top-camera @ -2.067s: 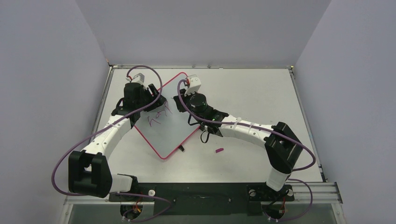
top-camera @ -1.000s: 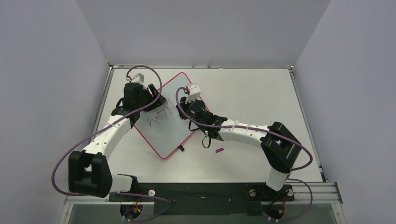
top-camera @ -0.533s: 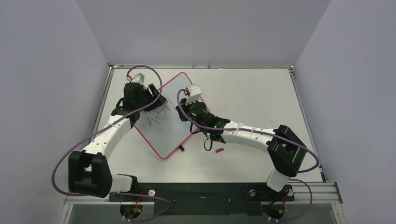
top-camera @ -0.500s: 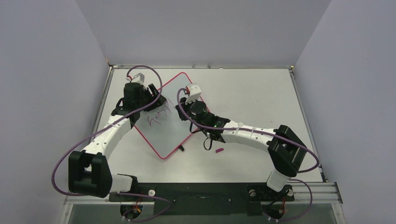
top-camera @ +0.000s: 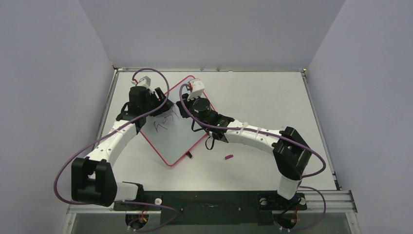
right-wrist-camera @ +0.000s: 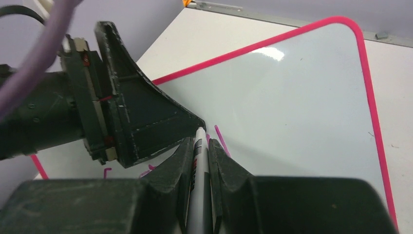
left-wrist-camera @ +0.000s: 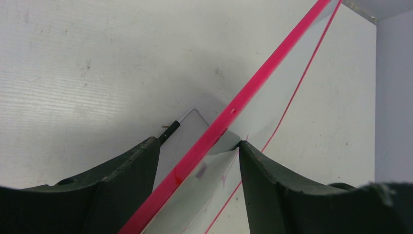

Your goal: Write a sentence on the whiteboard

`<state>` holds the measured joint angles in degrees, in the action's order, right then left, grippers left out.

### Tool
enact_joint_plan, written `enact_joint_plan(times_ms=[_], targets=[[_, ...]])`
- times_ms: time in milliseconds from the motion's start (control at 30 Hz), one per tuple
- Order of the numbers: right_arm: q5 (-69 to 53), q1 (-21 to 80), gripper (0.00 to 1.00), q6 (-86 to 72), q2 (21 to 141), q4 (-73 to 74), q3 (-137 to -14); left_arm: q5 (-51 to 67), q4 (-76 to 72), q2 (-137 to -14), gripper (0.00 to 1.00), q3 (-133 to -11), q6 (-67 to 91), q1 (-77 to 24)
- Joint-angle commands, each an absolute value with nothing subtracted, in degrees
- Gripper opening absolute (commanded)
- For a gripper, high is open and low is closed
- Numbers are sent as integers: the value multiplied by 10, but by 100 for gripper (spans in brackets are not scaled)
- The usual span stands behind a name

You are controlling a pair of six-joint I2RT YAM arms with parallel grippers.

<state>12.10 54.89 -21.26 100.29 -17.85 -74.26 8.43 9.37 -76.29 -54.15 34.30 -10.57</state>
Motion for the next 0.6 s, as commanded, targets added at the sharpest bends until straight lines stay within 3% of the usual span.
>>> enact_joint_plan(times_ms=[0, 567], targets=[[112, 536, 0, -218, 1024, -188, -770, 106, 52, -739, 47, -561, 331, -108], [112, 516, 0, -222, 1048, -187, -761, 107, 53, -737, 47, -559, 331, -108]])
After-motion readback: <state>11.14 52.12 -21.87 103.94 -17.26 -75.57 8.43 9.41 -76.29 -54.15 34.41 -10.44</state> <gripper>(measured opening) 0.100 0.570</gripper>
